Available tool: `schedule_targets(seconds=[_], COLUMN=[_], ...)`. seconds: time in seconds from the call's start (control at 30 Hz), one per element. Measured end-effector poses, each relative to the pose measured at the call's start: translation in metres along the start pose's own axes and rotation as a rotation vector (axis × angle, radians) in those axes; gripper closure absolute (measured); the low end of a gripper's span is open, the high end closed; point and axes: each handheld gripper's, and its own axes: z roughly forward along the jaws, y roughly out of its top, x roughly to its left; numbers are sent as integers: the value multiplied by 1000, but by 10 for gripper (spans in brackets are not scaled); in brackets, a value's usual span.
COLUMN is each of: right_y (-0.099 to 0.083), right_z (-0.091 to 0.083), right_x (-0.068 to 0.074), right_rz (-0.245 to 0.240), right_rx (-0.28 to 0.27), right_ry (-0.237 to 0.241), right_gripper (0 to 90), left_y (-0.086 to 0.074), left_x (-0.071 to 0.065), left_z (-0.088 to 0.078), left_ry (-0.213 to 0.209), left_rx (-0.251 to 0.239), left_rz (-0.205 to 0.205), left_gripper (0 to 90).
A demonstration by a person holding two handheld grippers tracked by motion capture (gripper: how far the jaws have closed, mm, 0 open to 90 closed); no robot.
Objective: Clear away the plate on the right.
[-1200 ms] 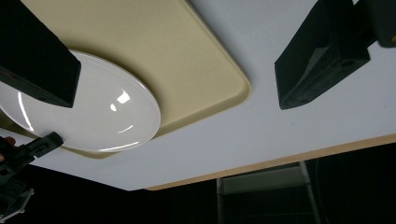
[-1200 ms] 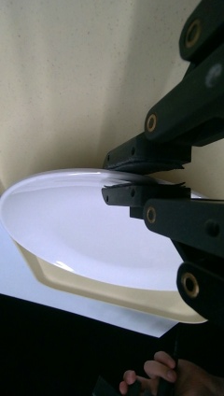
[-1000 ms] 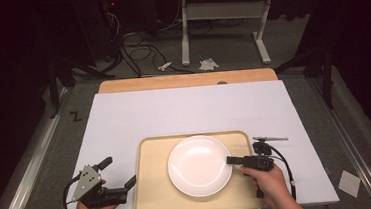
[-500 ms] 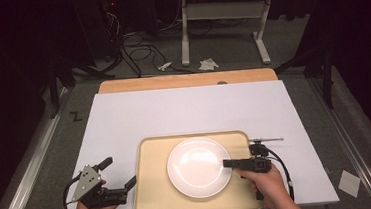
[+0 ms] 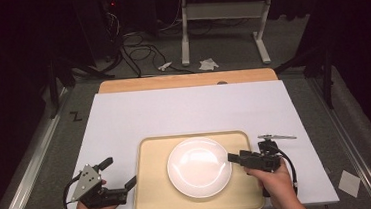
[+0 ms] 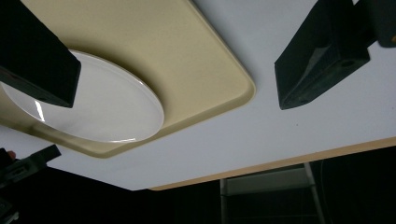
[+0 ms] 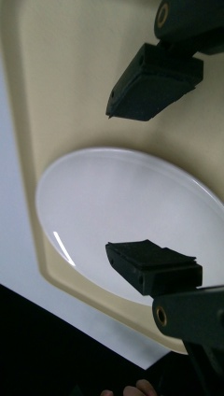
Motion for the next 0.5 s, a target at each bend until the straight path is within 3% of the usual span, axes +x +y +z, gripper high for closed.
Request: schedule_targets(seconds=[0.07,0.23,0.27,0.3,0.33,0.37,0.4,0.47,0.5], right_y=[1,11,11,13,13,11,11,1,1], right_z=[-4,-32,-32,-44,-44,-57,-57,-76,-76], right_x=[0,-6,-6,-12,-12,-21,-21,-37,-37], right_rz=[-29,-159,-159,-190,-190,-214,-214,-242,-242], right_rx=[-21,-101,-101,-113,-113,-145,-145,-221,-221], right_ry=[-19,-150,-150,-190,-190,-227,-227,-285,-285], right_gripper=[233,93,93,62,62,37,37,20,20], left_y=[0,-1,-1,-2,-3,-4,-4,-5,-5], left_x=[0,1,2,3,4,6,6,7,7], left_z=[2,7,8,10,11,12,12,12,12], left_ry=[-4,-2,2,11,16,30,30,37,40], left_rx=[7,31,44,65,77,93,93,94,99], left_rz=[2,-17,-20,-27,-34,-45,-45,-59,-59], left_gripper=[11,9,9,7,7,7,7,7,7])
